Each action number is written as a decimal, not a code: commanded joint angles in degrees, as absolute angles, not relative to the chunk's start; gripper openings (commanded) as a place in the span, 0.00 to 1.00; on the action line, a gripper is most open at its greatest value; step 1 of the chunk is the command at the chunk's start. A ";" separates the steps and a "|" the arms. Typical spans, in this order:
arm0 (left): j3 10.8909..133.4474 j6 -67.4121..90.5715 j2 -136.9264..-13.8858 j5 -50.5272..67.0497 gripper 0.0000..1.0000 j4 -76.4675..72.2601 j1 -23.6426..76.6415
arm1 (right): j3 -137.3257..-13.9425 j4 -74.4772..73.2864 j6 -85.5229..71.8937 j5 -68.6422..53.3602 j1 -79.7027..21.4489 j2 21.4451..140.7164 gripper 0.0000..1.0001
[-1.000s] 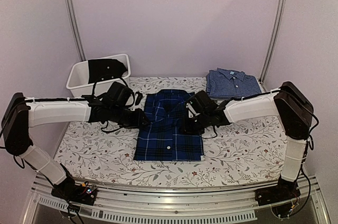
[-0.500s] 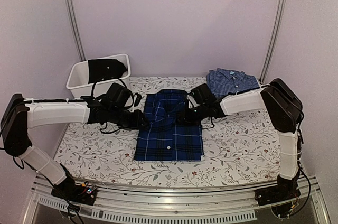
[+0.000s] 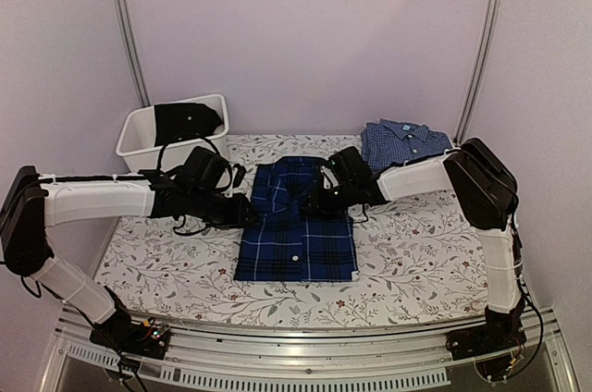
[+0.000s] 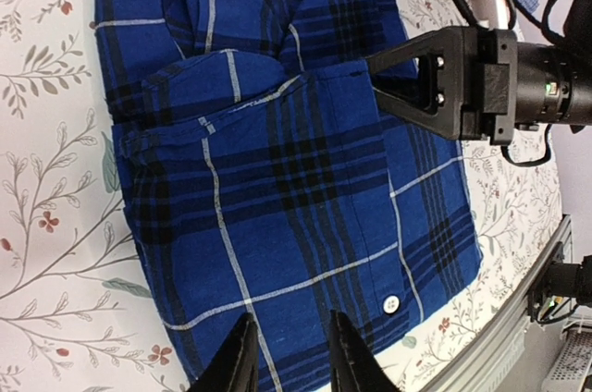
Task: Fold and stack the long sleeve shirts
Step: Smooth out the 2/3-rectangle-folded shirt at the center of the board.
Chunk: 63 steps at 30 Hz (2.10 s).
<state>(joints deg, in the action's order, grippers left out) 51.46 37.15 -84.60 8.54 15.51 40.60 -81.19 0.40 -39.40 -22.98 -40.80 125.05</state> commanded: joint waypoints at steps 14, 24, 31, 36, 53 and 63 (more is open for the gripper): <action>47.32 38.15 -83.26 10.81 0.25 13.03 40.77 | -78.13 -6.69 -34.87 -9.69 -40.60 113.28 0.33; 46.30 38.99 -86.57 12.42 0.21 9.61 40.57 | -82.35 -8.55 -32.38 -10.12 -47.21 113.28 0.31; 44.98 39.21 -86.72 12.53 0.21 8.98 40.44 | -84.04 -6.19 -33.55 -14.78 -47.92 119.40 0.32; 44.36 39.12 -86.80 12.58 0.21 8.94 40.39 | -82.77 -4.53 -34.85 -15.92 -46.03 122.48 0.32; 39.97 39.52 -89.39 13.27 0.21 6.23 39.73 | -82.02 -7.09 -33.97 -14.27 -43.13 120.71 0.33; 39.81 39.81 -85.47 14.90 0.21 8.23 39.98 | -76.48 -13.03 -30.85 -7.96 -51.41 109.62 0.33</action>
